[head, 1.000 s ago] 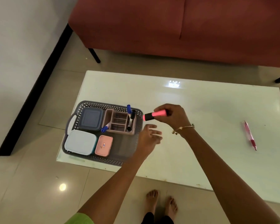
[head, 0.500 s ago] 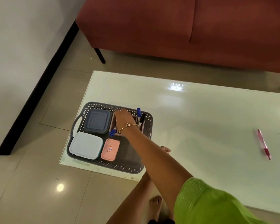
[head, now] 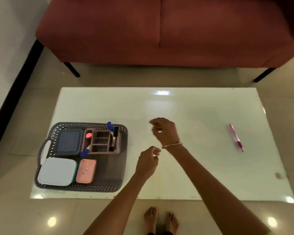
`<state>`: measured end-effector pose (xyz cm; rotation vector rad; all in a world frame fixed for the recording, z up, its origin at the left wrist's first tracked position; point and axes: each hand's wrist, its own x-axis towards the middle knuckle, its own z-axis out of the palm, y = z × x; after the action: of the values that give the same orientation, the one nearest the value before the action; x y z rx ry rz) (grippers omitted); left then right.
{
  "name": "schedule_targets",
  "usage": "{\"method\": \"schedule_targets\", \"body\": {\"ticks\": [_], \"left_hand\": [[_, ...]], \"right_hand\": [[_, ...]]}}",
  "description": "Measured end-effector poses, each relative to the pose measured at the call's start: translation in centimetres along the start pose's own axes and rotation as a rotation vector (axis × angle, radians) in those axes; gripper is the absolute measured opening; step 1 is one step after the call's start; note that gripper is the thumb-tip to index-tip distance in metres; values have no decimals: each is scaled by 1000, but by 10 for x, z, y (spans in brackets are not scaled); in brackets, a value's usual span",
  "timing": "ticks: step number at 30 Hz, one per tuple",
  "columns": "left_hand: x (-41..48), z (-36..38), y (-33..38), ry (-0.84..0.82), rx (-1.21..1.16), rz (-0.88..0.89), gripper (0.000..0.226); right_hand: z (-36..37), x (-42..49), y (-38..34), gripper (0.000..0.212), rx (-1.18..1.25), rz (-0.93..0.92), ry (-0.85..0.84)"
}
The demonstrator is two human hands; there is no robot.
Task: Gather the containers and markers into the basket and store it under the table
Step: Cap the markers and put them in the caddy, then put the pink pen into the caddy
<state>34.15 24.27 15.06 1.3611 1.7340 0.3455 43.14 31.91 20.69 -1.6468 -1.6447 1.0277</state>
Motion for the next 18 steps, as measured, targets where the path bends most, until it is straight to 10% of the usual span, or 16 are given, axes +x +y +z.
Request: {"method": "schedule_targets", "body": {"ticks": [8,18], "left_hand": [[37,31,43,-101,-10,83,29],[54,83,53,-165,49,50,27]], "right_hand": [[-154,-39,178,24,-346,405,387],[-182,-39,263,19,-579,691,330]]}}
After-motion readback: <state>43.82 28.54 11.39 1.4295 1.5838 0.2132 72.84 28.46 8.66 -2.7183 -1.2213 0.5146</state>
